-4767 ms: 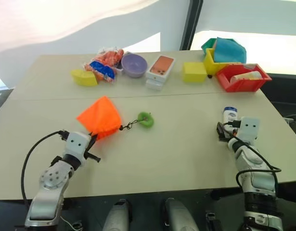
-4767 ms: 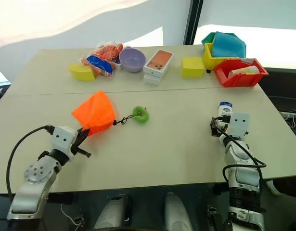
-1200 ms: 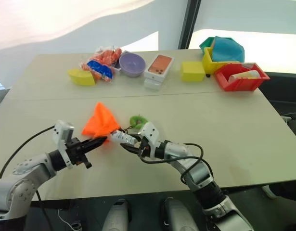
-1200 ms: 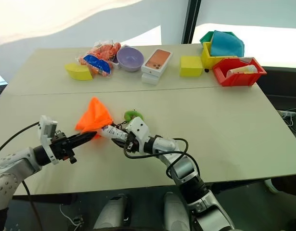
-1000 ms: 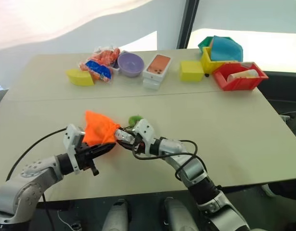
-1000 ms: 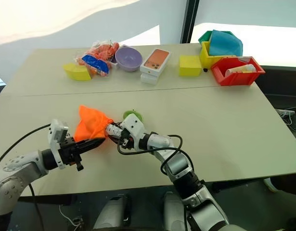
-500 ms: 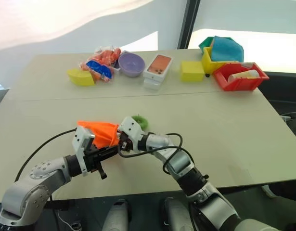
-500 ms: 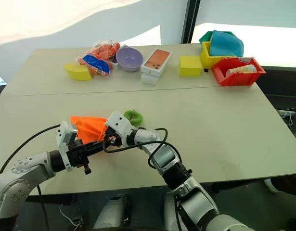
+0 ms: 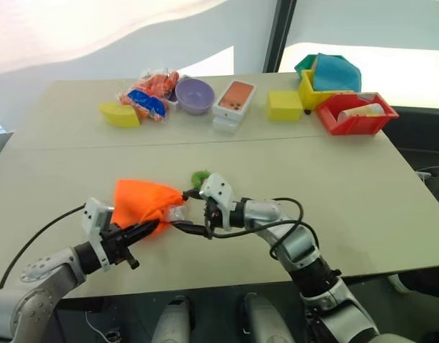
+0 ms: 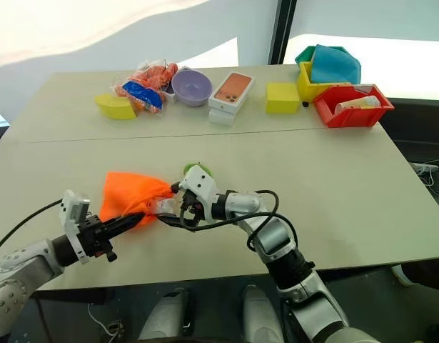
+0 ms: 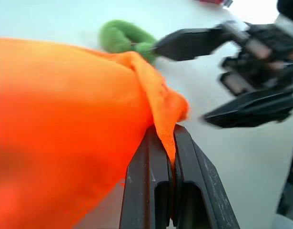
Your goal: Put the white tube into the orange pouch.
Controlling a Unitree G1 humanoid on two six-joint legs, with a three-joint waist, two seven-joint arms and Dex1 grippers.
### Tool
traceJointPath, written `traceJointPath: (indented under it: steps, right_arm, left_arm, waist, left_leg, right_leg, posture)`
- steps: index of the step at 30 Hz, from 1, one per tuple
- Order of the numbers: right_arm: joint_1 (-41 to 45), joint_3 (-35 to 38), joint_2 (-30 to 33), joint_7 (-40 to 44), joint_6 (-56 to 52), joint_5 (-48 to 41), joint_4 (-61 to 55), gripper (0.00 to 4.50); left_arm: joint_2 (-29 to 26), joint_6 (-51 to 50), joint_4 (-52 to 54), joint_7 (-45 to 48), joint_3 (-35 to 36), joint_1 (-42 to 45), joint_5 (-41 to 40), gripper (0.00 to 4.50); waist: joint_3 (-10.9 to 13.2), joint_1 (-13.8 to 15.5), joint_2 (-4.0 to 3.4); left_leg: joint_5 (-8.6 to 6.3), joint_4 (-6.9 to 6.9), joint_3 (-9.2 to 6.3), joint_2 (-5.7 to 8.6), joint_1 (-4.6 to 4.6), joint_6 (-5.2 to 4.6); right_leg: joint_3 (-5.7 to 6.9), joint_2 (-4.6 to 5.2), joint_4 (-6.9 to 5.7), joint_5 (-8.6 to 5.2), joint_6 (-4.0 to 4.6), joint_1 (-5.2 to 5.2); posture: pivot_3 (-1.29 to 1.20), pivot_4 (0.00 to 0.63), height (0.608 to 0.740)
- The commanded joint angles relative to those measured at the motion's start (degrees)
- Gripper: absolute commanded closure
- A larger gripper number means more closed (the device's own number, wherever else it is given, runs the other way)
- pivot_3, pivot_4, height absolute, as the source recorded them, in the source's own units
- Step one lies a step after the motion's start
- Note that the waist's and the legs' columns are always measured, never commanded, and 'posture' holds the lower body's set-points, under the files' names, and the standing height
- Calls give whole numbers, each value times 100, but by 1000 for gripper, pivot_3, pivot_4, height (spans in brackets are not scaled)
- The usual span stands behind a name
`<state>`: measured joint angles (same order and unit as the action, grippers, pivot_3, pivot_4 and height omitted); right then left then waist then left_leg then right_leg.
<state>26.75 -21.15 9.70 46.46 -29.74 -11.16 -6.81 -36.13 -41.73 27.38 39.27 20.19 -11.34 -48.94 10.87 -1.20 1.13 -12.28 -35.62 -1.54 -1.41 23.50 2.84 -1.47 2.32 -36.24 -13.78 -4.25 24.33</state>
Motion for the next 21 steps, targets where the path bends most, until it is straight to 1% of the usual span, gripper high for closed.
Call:
traceJointPath:
  steps: [1, 2, 3, 4, 6, 8, 9, 11, 18, 21]
  right_arm:
    - [-147, 125, 121, 70, -141, -255, -323, 624]
    - [-189, 93, 171, 98, -216, -288, -341, 899]
    - [-228, 6, 233, 115, -279, -258, -335, 1378]
    - [-243, -80, 265, 103, -300, -197, -318, 1973]
    - [-220, -214, 251, 31, -334, -105, -252, 2978]
    - [-143, -350, 197, -103, -307, 59, -128, 4118]
    - [-75, -403, 121, -286, -254, 216, 13, 4465]
    - [12, -491, 28, -442, -134, 380, 189, 4465]
    - [327, -724, -540, -523, 192, 482, 608, 4465]
    - [546, -981, -917, -509, 308, 562, 869, 4465]
  left_arm:
    - [75, 44, 32, -41, 280, -24, -246, 4500]
    - [90, 31, 36, -46, 299, -35, -271, 4500]
    - [94, 24, 39, -51, 298, -42, -280, 4500]
    - [91, 20, 43, -55, 288, -43, -283, 4500]
    - [79, 7, 41, -62, 266, -28, -299, 4500]
    - [68, -22, 51, -69, 234, 1, -318, 4500]
    - [60, -48, 66, -72, 226, 21, -348, 4500]
    - [44, -82, 79, -67, 227, 47, -380, 4500]
    - [-25, -186, 203, -65, 155, 79, -476, 4500]
    - [-29, -176, 292, -82, 64, 56, -454, 4500]
  waist:
    - [-1, 0, 1]
    - [0, 1, 1]
    - [0, 2, 1]
    - [0, 2, 1]
    - [0, -10, 1]
    - [0, -14, 1]
    - [0, -11, 1]
    - [0, -7, 1]
    - [0, -13, 1]
    - [0, -19, 1]
  left_leg:
    - [0, 0, 0, 0, 0, 0]
    - [0, 1, 0, -1, 0, 0]
    - [0, 1, 1, -1, 0, 0]
    - [0, 3, 2, 0, 0, 0]
    - [0, 3, 3, 0, 1, 0]
    - [0, 4, 3, -1, 0, 0]
    - [0, 4, 2, -2, 1, 0]
    - [0, 4, 3, -3, 1, 0]
    - [0, 6, 4, -2, 3, 0]
    - [0, 6, 3, -3, 3, 0]
  right_leg:
    - [0, 1, 2, 1, 1, 0]
    - [0, 1, 3, 1, 2, 0]
    - [0, 2, 4, 3, 6, 0]
    - [0, 3, 4, 3, 6, 0]
    - [-1, 3, 5, 3, 7, 1]
    - [0, 2, 5, 4, 8, 3]
    - [0, 1, 5, 5, 9, 4]
    - [0, 0, 5, 5, 11, 4]
    - [0, 0, 9, 6, 11, 4]
    - [0, -2, 8, 6, 11, 4]
  posture:
    - [0, 150, 740]
    - [0, 150, 740]
    - [0, 150, 740]
    - [0, 150, 740]
    - [0, 150, 740]
    - [0, 150, 740]
    - [0, 150, 740]
    - [0, 150, 740]
    - [0, 150, 740]
    - [0, 150, 740]
